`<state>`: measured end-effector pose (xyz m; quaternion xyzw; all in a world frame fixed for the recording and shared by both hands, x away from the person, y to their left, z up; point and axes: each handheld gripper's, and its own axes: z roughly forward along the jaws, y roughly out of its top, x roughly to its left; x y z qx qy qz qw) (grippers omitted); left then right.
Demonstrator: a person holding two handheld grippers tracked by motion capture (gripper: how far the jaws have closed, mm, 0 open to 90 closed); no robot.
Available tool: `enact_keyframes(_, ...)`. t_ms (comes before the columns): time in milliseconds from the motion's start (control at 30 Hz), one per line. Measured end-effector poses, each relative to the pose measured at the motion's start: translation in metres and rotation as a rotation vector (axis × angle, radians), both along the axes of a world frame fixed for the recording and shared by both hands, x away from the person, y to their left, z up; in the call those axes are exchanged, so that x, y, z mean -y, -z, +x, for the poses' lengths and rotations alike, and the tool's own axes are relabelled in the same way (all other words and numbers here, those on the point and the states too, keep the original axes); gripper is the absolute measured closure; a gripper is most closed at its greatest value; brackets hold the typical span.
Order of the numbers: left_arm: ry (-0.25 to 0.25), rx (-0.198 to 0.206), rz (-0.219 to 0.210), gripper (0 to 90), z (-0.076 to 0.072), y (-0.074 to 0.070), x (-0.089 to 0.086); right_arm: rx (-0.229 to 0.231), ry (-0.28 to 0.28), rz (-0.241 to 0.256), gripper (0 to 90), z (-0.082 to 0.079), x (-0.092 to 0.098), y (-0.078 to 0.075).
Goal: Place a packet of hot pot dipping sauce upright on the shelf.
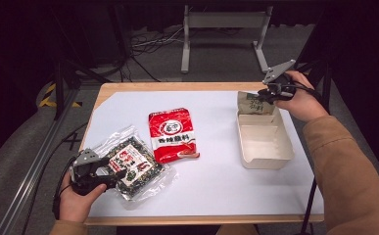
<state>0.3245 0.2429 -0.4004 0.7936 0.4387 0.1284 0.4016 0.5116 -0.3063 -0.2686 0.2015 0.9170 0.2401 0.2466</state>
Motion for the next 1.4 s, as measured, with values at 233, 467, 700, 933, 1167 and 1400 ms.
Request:
enact_keyframes(233, 0.019, 0.008, -0.008, 20.8, 0.006, -0.003, 0.005, 0.059, 0.034, 0.098, 50.4, -0.01, 0.009, -0.008)
enact_keyframes(467, 0.045, 0.015, -0.017, 20.7, 0.015, -0.007, 0.013, 0.141, 0.096, 0.236, 43.6, -0.036, 0.016, -0.018)
enact_keyframes(700, 0.071, 0.027, -0.019, 20.5, 0.022, -0.012, 0.021, 0.133, 0.087, 0.383, 40.7, -0.067, 0.015, -0.019)
enact_keyframes(933, 0.094, -0.003, 0.009, 18.5, 0.028, -0.02, 0.028, 0.11, 0.082, 0.462, 42.0, -0.094, 0.012, -0.02)
enact_keyframes(1167, 0.092, 0.032, 0.033, 22.8, 0.027, -0.036, 0.029, 0.092, 0.092, 0.505, 42.7, -0.116, 0.013, -0.011)
enact_keyframes(1400, 0.051, 0.035, 0.017, 21.5, 0.03, -0.042, 0.026, 0.065, 0.103, 0.544, 43.4, -0.138, 0.008, -0.001)
